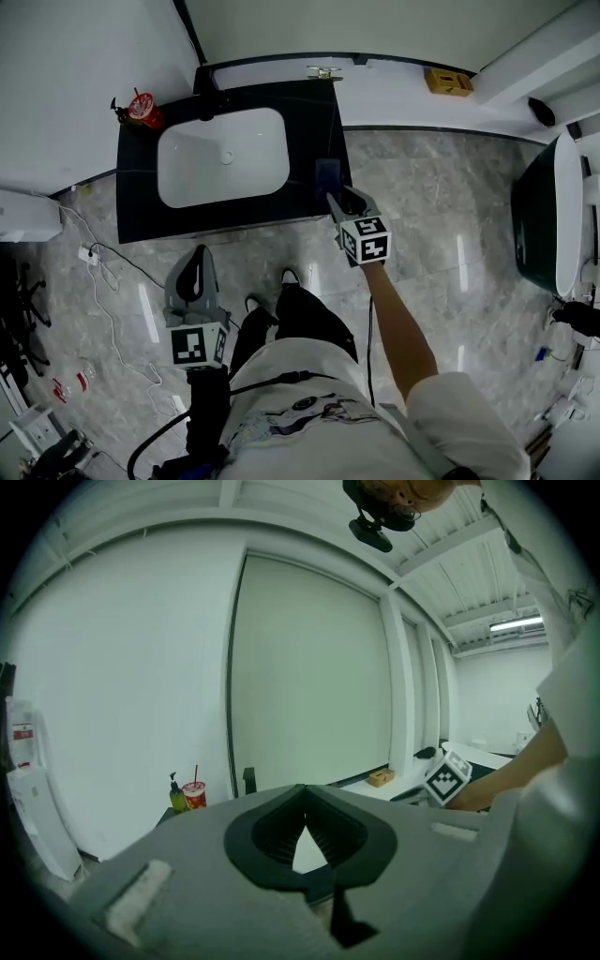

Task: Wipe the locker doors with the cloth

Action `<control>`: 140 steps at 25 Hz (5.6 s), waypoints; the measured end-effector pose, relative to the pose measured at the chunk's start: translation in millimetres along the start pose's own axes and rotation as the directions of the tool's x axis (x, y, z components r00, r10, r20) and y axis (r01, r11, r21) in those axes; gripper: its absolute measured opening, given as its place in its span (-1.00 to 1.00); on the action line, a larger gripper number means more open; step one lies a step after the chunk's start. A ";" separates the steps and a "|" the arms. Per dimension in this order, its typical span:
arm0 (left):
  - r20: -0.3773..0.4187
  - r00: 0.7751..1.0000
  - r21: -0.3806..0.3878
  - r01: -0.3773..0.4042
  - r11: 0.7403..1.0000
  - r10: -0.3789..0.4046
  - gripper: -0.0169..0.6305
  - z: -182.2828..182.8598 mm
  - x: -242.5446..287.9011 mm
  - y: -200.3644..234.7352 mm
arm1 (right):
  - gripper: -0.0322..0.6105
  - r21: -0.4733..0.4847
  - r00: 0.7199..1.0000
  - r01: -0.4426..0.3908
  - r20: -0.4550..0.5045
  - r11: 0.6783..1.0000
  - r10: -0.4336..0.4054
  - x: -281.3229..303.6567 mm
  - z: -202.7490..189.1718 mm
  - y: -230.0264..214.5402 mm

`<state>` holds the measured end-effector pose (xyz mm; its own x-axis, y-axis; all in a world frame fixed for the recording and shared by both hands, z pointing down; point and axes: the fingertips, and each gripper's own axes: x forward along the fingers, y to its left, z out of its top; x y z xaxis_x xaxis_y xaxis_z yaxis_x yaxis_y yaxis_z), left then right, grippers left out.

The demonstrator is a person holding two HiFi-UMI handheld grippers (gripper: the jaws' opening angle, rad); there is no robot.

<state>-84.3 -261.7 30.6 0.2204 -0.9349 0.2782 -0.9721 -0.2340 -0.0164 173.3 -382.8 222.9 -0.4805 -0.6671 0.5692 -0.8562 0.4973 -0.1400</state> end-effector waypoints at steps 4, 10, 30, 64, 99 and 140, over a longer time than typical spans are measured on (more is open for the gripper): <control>-0.047 0.999 -0.004 0.016 1.000 -0.016 -0.94 -12.8 8.7 -9.3 | -0.39 0.012 0.990 0.029 -0.139 1.000 -0.027 41.6 -41.5 -35.0; -0.089 0.994 0.008 0.066 0.998 -0.065 -0.94 -48.0 42.3 -28.1 | -0.30 0.040 0.967 0.050 -0.252 0.998 -0.038 74.0 -77.1 -60.0; -0.180 0.977 -0.054 0.105 0.993 -0.114 -0.94 -88.6 76.6 -49.3 | -0.67 0.152 0.970 -0.055 -0.226 0.987 0.089 86.1 -84.9 -44.6; 0.087 0.995 0.018 0.047 0.999 -0.048 -0.94 -42.7 -175.8 -34.3 | -0.66 -0.150 0.893 -0.005 0.444 0.989 0.071 -273.5 44.2 184.1; 0.188 0.979 0.089 -0.099 0.991 0.080 -0.94 -461.9 15.9 -25.6 | -0.66 -0.495 0.796 0.127 0.568 0.860 0.209 14.8 -259.9 22.1; 0.073 0.990 0.065 -0.124 0.990 0.119 -0.94 -585.2 20.1 -72.3 | -0.67 -0.901 0.949 0.220 0.286 0.374 0.132 235.0 -401.0 -54.7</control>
<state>-56.7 -107.4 599.4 0.1080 -0.9732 0.2031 -0.9846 -0.1329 -0.1133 183.2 -344.4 689.2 -0.6232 -0.7264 0.2896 -0.2548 0.5388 0.8030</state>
